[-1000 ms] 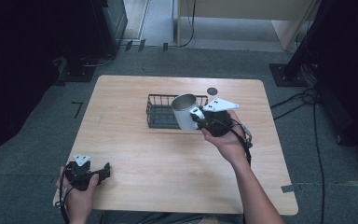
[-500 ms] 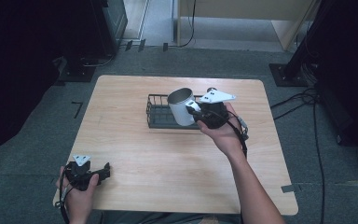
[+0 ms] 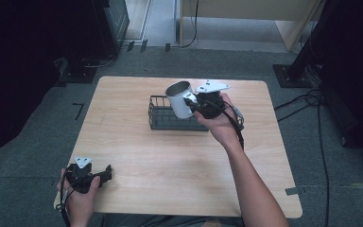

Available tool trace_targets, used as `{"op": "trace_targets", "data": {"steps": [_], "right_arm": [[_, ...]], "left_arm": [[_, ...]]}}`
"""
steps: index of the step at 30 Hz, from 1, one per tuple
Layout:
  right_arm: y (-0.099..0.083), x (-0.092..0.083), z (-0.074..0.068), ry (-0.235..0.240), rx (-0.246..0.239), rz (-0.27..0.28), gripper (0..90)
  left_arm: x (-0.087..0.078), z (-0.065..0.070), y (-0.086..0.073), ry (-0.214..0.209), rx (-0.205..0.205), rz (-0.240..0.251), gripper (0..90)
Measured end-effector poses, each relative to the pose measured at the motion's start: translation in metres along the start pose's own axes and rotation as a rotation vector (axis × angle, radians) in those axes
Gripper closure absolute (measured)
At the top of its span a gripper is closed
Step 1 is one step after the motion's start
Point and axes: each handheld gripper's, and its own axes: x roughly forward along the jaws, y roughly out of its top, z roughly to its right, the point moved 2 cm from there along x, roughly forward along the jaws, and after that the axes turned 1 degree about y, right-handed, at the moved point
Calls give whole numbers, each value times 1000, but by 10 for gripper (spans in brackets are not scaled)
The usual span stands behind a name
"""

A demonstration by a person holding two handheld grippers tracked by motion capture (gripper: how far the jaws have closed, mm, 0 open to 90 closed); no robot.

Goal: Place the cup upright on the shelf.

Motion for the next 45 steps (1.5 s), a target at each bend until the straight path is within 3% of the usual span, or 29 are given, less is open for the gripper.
{"op": "trace_targets", "data": {"steps": [10, 17, 25, 31, 34, 39, 45], "right_arm": [[5, 24, 6, 0, 0, 1, 718], [-8, 40, 19, 25, -2, 9, 718], [-21, 42, 36, 79, 35, 38, 718], [-28, 40, 41, 97, 22, 41, 717], [-34, 40, 43, 96, 3, 10, 717], [-38, 39, 46, 104, -13, 5, 716], [-48, 39, 50, 126, -5, 4, 715]], "left_arm": [[0, 0, 0, 0, 1, -1, 0], [0, 0, 0, 0, 1, -1, 0], [0, 0, 0, 0, 1, -1, 0], [0, 0, 0, 0, 1, -1, 0], [0, 0, 0, 0, 1, -1, 0], [0, 0, 0, 0, 1, -1, 0], [0, 0, 0, 0, 1, -1, 0]]}}
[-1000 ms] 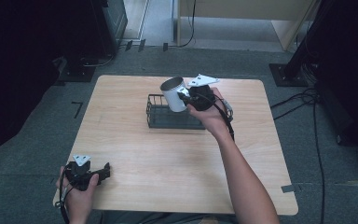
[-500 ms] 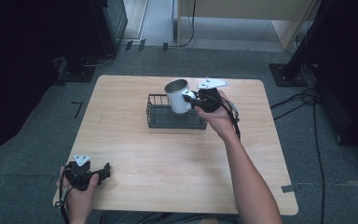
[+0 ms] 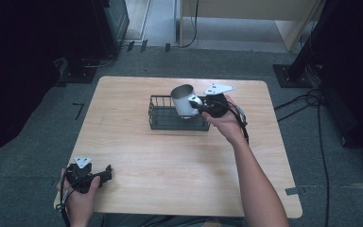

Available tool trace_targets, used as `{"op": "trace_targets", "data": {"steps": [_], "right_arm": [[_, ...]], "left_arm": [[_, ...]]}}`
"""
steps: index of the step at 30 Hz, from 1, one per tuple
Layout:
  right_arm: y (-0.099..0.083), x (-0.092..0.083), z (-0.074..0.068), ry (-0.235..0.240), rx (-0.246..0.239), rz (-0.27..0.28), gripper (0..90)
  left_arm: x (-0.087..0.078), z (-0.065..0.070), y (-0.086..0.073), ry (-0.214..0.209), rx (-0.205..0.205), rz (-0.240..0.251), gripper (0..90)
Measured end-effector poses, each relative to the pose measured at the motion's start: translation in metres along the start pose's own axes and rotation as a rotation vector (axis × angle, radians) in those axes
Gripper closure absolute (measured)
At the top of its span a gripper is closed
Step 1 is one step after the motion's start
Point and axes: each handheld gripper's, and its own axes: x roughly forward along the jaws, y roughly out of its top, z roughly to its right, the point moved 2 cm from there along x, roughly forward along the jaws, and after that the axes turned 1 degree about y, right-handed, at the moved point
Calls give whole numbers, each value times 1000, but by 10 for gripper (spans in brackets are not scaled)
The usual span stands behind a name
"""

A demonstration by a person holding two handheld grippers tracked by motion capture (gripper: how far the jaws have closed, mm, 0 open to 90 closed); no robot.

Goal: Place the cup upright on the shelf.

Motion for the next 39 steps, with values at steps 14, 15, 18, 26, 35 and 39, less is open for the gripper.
{"op": "trace_targets", "data": {"steps": [14, 15, 18, 26, 35, 39], "right_arm": [[-14, -2, 9, 18, 77, -29, 603], [-15, -3, 10, 2, 76, -39, 589], [-19, -10, 15, 15, 112, -36, 549], [-27, -35, 24, -28, 138, -2, 622], [-36, -66, 22, -53, 172, 39, 601], [-41, -77, 20, -64, 182, 38, 580]], "left_arm": [[0, 0, 0, 0, 0, 0, 0], [0, 0, 0, 0, 0, 0, 0], [0, 0, 0, 0, 0, 0, 0], [0, 0, 0, 0, 0, 0, 0], [0, 0, 0, 0, 0, 0, 0], [0, 0, 0, 0, 0, 0, 0]]}}
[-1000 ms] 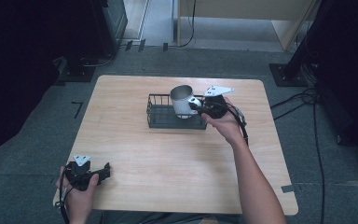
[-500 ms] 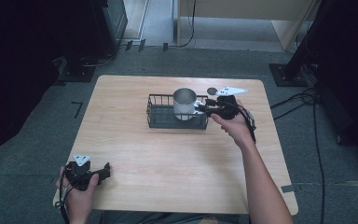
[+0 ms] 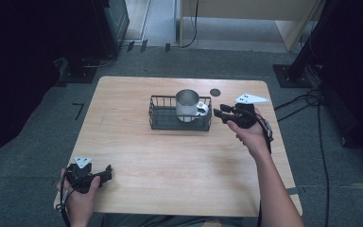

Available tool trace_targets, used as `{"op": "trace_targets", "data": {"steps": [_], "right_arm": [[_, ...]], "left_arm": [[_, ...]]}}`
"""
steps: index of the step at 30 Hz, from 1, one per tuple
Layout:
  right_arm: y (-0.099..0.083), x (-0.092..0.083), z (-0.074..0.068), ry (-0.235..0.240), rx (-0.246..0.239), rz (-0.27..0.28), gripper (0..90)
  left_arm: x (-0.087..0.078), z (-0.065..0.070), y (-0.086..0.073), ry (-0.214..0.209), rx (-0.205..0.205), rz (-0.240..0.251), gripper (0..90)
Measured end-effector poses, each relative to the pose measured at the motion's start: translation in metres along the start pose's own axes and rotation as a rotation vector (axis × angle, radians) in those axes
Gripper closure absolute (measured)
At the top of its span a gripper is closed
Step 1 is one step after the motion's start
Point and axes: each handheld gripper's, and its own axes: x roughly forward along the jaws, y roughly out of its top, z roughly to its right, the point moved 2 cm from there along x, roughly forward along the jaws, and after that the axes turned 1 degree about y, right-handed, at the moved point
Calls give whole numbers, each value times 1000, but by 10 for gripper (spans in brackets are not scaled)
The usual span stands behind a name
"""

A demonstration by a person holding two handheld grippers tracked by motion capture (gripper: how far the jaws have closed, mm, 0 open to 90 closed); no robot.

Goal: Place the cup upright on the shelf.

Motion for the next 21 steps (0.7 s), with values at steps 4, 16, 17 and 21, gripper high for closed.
{"op": "trace_targets", "data": {"steps": [4, 16, 17, 21], "right_arm": [[-5, -11, -1, -22, 15, 9, 557], [-23, -41, -5, -158, 69, -3, 268], [-26, -42, -5, -171, 71, -8, 231], [-36, -49, -5, -222, 80, -35, 101]], "left_arm": [[0, 0, 0, -1, 0, -1, 0], [0, 0, 0, -1, 1, -1, 0], [0, 0, 0, -1, 1, -1, 0], [0, 0, 0, 0, 0, 0, 0]]}}
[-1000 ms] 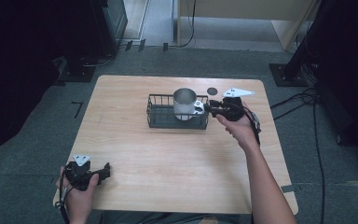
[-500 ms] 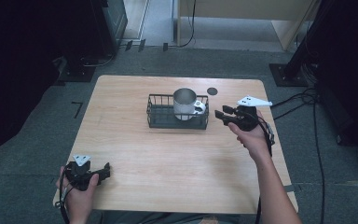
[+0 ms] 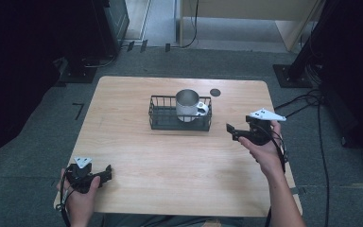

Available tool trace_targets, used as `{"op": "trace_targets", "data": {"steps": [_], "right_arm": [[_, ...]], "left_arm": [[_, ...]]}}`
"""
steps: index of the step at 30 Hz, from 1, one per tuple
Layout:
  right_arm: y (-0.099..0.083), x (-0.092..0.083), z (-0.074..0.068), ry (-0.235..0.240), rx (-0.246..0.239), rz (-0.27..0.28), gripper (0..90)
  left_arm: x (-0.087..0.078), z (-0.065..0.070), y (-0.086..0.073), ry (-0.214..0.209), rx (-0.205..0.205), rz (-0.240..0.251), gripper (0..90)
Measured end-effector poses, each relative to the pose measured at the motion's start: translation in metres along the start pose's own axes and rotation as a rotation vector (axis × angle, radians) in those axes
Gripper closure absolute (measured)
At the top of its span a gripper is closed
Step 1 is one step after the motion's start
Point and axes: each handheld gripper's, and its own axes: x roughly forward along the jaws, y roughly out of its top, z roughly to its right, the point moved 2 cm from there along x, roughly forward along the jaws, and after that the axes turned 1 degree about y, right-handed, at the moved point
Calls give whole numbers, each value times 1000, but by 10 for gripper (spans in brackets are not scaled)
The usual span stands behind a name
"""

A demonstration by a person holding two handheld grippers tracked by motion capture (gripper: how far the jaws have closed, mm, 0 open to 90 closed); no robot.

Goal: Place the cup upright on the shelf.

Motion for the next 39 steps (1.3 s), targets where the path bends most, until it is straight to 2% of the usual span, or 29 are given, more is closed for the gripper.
{"op": "trace_targets", "data": {"steps": [2, 4, 23, 27, 39], "right_arm": [[-5, -3, 1, -20, 8, -8, 26], [-14, -8, 2, -40, 19, -22, 0], [-66, -34, 5, -84, 71, -41, 0], [-83, -37, 10, -108, 95, -60, 0], [-117, -49, 22, -149, 139, -98, 0]], "left_arm": [[0, 0, 0, 0, 0, 0, 0], [0, 0, 0, 0, 1, -1, 0], [0, 0, 0, 0, 2, -2, 0], [0, 0, 0, 0, 3, -2, 0], [0, 0, 0, 0, 2, -2, 0]]}}
